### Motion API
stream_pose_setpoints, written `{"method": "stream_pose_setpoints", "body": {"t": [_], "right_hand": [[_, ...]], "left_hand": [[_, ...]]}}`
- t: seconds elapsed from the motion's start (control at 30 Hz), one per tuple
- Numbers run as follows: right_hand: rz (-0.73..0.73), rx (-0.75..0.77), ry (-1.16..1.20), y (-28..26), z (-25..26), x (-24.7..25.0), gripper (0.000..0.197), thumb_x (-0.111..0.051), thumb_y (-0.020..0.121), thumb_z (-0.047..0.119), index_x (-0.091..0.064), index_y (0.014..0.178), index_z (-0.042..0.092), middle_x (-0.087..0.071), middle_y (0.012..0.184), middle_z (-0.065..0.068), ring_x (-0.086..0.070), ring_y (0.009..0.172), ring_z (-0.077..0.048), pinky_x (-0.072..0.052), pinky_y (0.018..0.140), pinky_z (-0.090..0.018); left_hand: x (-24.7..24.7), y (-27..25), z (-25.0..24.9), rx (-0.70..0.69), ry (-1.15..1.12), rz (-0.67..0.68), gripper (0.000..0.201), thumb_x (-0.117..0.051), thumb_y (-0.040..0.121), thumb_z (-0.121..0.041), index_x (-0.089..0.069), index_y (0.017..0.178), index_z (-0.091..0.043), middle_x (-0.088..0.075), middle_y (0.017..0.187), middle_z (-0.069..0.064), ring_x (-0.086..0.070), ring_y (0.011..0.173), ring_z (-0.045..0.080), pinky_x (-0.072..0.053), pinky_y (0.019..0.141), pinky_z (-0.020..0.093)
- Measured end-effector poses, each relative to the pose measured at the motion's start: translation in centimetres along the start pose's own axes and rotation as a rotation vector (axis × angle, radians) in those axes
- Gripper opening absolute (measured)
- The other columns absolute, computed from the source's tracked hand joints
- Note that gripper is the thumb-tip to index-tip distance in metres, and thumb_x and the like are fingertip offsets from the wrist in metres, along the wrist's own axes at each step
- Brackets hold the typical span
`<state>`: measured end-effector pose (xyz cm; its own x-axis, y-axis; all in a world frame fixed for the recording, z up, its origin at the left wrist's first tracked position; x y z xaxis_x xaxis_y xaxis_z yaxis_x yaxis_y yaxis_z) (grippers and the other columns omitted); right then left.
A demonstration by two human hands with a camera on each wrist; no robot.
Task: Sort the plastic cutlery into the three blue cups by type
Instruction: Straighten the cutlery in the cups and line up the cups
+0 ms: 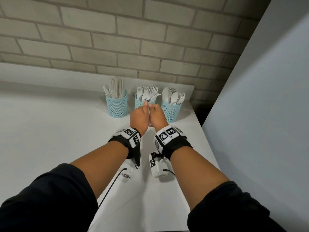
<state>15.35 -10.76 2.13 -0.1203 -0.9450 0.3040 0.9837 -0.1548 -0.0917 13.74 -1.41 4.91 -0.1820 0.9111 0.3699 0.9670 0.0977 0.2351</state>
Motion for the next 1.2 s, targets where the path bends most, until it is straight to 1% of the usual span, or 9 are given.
{"method": "stream_pose_setpoints", "body": {"t": [0.1,0.23,0.33,0.47,0.57,0.7,0.9,1.07,1.2], "right_hand": [[0.160,-0.241,0.087,-0.5,-2.0,-1.3,0.070,-0.016,0.092,0.063,-0.052,0.124,0.013,-0.062,0.121,-0.016,-0.059,0.111,-0.030,-0.047,0.097,-0.048],[0.200,-0.302,0.369,-1.5,-2.0,-1.2,0.052,-0.025,0.096,0.055,-0.059,0.109,0.017,-0.069,0.088,-0.005,-0.066,0.080,-0.019,-0.056,0.063,-0.033],[0.210,-0.194,0.343,-1.4,-1.2,-1.6,0.050,-0.036,0.097,0.048,-0.056,0.122,0.010,-0.067,0.100,-0.011,-0.065,0.075,-0.018,-0.054,0.063,-0.030],[0.150,-0.097,0.249,-1.2,-1.2,-1.7,0.047,-0.035,0.095,0.054,-0.064,0.098,0.017,-0.066,0.089,-0.023,-0.058,0.063,-0.019,-0.043,0.056,-0.024],[0.093,-0.075,0.216,-1.1,-0.7,-1.0,0.053,-0.027,0.097,0.055,-0.060,0.083,0.016,-0.057,0.063,-0.008,-0.047,0.044,-0.010,-0.035,0.039,-0.018],[0.045,-0.135,0.353,-1.3,-0.8,-0.7,0.054,-0.026,0.097,0.055,-0.062,0.087,0.015,-0.065,0.084,-0.008,-0.063,0.083,-0.020,-0.052,0.068,-0.028],[-0.102,-0.142,0.437,-1.8,-1.4,-0.1,0.054,-0.026,0.099,0.049,-0.061,0.077,0.016,-0.065,0.083,-0.007,-0.062,0.092,-0.024,-0.049,0.095,-0.039],[-0.130,-0.192,0.527,-2.1,-3.4,0.4,0.048,-0.031,0.100,0.040,-0.061,0.080,0.009,-0.066,0.102,-0.022,-0.063,0.097,-0.031,-0.049,0.094,-0.043],[0.090,-0.251,0.695,-2.7,-3.5,0.4,0.047,-0.041,0.097,0.041,-0.057,0.120,0.003,-0.059,0.124,-0.022,-0.053,0.122,-0.036,-0.045,0.099,-0.043]], "left_hand": [[0.1,-0.1,-0.2,-0.030,-0.015,-0.021,0.036,-0.029,0.102,-0.028,-0.052,0.103,0.000,-0.057,0.083,0.016,-0.056,0.079,0.029,-0.038,0.067,0.031],[0.5,0.0,-0.3,-0.086,0.254,-0.039,0.028,-0.034,0.100,-0.022,-0.049,0.122,-0.016,-0.064,0.101,0.013,-0.057,0.098,0.032,-0.040,0.080,0.036],[0.9,-0.1,0.0,-0.017,0.481,-0.073,0.034,-0.040,0.097,-0.028,-0.047,0.131,-0.027,-0.045,0.124,0.010,-0.038,0.116,0.029,-0.031,0.093,0.039],[0.1,0.2,0.8,-0.003,0.020,0.004,0.037,-0.032,0.101,-0.027,-0.049,0.129,-0.010,-0.048,0.123,0.016,-0.048,0.115,0.030,-0.038,0.096,0.034],[-1.1,-0.2,0.8,0.040,-0.185,0.105,0.042,-0.027,0.102,-0.032,-0.057,0.112,-0.003,-0.063,0.106,0.014,-0.059,0.101,0.025,-0.045,0.092,0.035],[-1.3,-0.3,0.6,0.042,-0.220,0.119,0.042,-0.032,0.100,-0.038,-0.059,0.106,-0.006,-0.064,0.097,0.008,-0.060,0.094,0.021,-0.047,0.088,0.033],[-1.9,-0.5,0.9,0.044,-0.208,0.136,0.052,-0.029,0.100,-0.042,-0.062,0.097,-0.002,-0.065,0.092,0.011,-0.060,0.090,0.024,-0.046,0.084,0.036],[-3.1,-1.4,0.8,0.020,-0.157,0.174,0.051,-0.028,0.101,-0.038,-0.061,0.090,-0.001,-0.064,0.089,0.015,-0.057,0.084,0.026,-0.043,0.079,0.034],[-4.7,-2.6,1.9,0.164,-0.183,0.271,0.060,-0.023,0.096,-0.051,-0.059,0.105,-0.004,-0.064,0.103,0.016,-0.060,0.095,0.026,-0.047,0.088,0.034]]}}
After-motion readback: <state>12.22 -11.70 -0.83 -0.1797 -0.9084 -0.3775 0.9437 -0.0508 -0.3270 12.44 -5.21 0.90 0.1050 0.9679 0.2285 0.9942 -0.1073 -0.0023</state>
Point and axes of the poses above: each hand's wrist, its own y-axis towards the middle knuckle, its own x-axis out of the back of the hand, z = x × y, the point moved 10 cm from there along y, towards the middle knuckle
